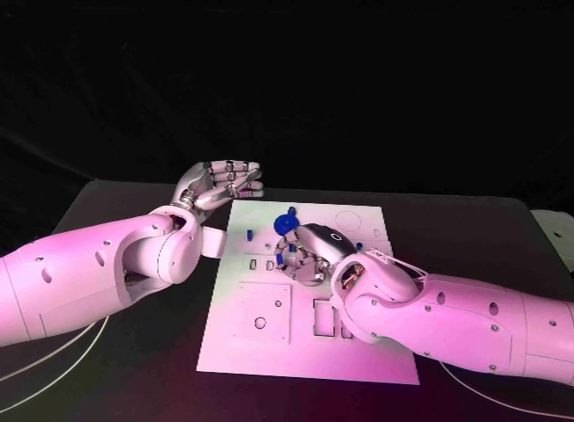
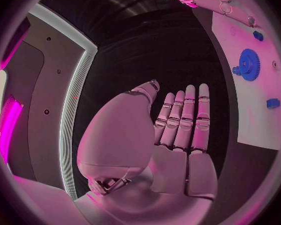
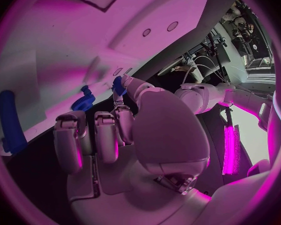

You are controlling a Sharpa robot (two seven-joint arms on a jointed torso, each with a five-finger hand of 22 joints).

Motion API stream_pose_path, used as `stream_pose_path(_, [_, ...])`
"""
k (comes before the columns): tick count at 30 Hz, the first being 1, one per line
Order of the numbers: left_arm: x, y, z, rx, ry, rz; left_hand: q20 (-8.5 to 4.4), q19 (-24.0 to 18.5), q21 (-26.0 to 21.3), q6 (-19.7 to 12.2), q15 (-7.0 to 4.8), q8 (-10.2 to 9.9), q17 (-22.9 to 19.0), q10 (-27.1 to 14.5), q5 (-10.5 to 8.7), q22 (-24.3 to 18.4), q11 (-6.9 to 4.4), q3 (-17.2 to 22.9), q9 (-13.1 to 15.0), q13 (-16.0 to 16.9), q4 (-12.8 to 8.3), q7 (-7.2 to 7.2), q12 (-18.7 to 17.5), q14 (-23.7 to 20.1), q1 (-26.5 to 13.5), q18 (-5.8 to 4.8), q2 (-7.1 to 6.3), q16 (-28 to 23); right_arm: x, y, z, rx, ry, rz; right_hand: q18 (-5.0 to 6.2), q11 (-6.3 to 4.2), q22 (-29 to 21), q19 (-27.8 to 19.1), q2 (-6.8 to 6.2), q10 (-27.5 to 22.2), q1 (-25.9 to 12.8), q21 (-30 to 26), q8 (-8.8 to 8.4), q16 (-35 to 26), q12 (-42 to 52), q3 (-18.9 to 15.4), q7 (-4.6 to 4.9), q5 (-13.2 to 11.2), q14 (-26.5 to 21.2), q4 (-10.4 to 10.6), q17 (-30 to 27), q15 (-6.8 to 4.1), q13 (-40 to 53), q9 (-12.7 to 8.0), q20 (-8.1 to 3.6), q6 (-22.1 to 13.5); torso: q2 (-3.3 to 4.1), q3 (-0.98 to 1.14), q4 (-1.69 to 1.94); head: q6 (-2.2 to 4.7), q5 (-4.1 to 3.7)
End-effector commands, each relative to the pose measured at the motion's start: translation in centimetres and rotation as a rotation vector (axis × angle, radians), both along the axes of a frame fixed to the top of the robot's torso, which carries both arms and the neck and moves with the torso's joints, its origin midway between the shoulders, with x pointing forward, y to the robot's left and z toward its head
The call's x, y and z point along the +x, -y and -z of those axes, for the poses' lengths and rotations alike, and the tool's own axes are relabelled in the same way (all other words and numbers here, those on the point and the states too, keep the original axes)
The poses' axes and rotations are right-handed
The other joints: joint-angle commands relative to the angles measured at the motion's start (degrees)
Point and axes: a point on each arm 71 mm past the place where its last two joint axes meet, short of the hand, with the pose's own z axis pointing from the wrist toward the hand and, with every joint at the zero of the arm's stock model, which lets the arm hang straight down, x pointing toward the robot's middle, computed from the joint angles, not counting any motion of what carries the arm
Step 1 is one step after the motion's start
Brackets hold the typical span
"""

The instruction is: Assemble the parts on the task board

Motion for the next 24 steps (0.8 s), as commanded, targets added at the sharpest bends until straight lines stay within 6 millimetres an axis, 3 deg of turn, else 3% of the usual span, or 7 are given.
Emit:
stream_pose_path(1, [-0.1,0.2,-0.1,-0.009,0.005,0.014,0.21,0.16,-0.05,-0.14,0.09,-0.29,0.06,0.03,-0.29,-0.08,-0.07,0.25,-0.06,0.07,-0.04,2.12,-0.26,-0.29,0.08,0.74,0.11,-0.20,0.0,-0.2,0.3,-0.033,0.028,-0.005,-0.82,0.07,15.09,5.99,-0.10,-0.06,-0.65,0.25,1.76,-0.03,-0.24,0.17,-0.09,0.04,5.37,0.22,11.58,-0.19,5.27,1.90,-0.33,0.40,0.06,0.07,0.04,-0.14,0.02])
stream_pose_path(24, [-0.2,0.1,-0.2,-0.009,0.002,0.015,0.22,0.12,-0.07,-0.05,0.09,-0.24,0.12,0.15,-0.29,-0.11,-0.11,0.30,-0.03,0.09,-0.08,2.07,-0.21,-0.35,0.03,0.74,0.11,-0.27,0.1,-0.8,1.5,-0.080,0.020,-0.017,-0.82,0.21,15.09,5.99,-0.79,-0.30,-1.49,0.25,1.73,-0.06,-0.58,-0.03,0.10,-0.36,5.36,0.41,11.52,-0.09,5.05,1.92,-0.25,-0.11,0.07,0.09,0.06,-0.47,-0.14])
